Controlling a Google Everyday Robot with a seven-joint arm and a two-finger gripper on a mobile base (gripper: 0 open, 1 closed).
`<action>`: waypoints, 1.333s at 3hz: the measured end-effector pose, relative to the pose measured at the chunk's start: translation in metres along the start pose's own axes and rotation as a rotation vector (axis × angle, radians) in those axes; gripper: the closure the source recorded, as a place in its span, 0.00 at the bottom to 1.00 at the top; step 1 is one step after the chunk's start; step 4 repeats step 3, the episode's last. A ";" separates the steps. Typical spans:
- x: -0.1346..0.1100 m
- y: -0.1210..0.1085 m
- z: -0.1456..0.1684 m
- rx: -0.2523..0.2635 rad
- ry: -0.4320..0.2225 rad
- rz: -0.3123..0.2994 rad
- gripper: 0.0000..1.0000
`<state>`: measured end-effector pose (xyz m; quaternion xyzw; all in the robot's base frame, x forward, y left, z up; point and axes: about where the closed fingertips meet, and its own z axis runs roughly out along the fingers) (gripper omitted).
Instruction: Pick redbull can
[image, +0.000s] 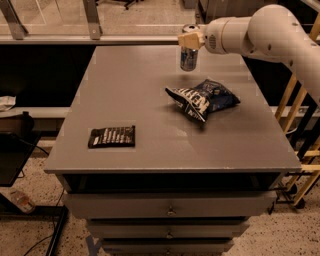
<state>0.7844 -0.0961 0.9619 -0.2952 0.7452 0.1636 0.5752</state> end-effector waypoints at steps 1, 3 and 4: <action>-0.006 -0.003 -0.005 0.009 -0.017 -0.014 1.00; -0.019 -0.007 -0.011 0.009 -0.038 -0.043 1.00; -0.019 -0.007 -0.011 0.009 -0.038 -0.043 1.00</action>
Offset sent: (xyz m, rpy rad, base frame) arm -0.0018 -0.0181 0.0295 -0.0102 -0.0864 -0.0271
